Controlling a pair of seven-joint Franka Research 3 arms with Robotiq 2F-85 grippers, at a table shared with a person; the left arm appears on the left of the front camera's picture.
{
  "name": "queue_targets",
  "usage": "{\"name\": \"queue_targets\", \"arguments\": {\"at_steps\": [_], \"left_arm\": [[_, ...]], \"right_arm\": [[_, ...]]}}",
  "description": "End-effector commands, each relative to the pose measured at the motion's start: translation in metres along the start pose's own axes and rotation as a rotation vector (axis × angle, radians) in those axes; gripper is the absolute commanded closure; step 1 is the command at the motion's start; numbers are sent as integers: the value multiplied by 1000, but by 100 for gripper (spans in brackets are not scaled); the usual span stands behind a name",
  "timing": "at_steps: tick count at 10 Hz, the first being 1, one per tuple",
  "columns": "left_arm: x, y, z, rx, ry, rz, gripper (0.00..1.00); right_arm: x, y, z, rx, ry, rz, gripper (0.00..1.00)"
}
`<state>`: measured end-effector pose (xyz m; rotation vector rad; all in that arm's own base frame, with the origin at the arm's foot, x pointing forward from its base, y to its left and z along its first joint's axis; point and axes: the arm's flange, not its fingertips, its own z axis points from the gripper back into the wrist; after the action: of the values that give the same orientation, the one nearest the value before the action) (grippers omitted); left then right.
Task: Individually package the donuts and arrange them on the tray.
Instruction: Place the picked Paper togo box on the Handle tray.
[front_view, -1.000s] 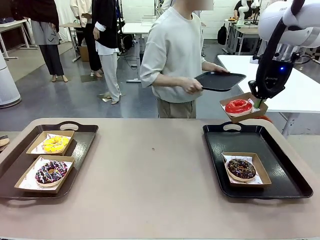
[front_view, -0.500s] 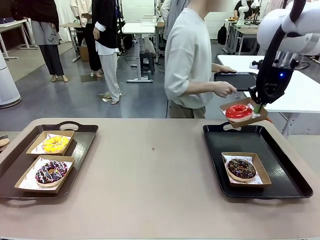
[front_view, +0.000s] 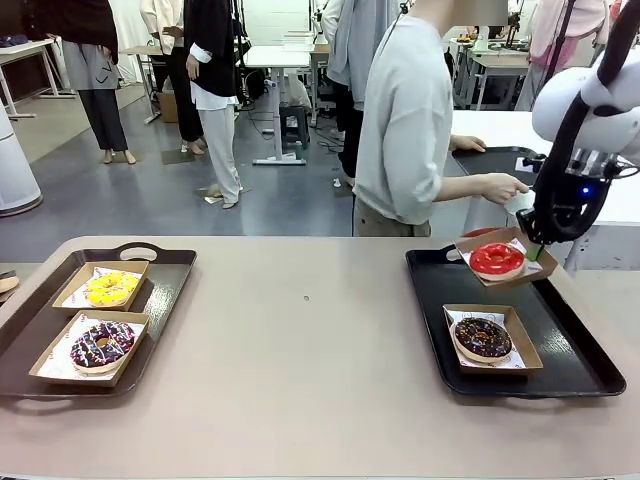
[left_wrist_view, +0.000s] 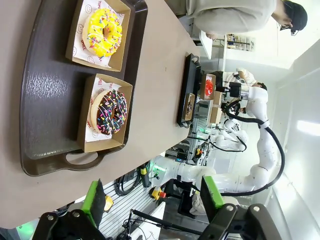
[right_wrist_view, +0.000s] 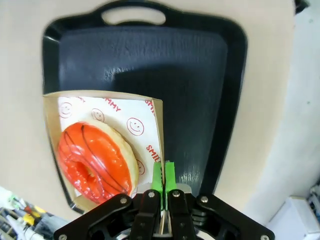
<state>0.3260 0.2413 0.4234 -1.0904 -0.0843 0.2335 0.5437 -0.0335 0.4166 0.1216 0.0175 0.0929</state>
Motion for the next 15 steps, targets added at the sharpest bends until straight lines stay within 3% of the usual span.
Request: {"name": "queue_targets", "arguments": {"at_steps": [1,8,15], "left_arm": [[-4,0,0,3,-10,-11,0],[-4,0,0,3,-10,-11,0],[-4,0,0,3,-10,-11,0]], "right_arm": [[-9,-6,-17,35,-31,-1,98],[19,-22,-55,64,-25,-134,98],[38,-29,-69,85,4,-183,98]]}}
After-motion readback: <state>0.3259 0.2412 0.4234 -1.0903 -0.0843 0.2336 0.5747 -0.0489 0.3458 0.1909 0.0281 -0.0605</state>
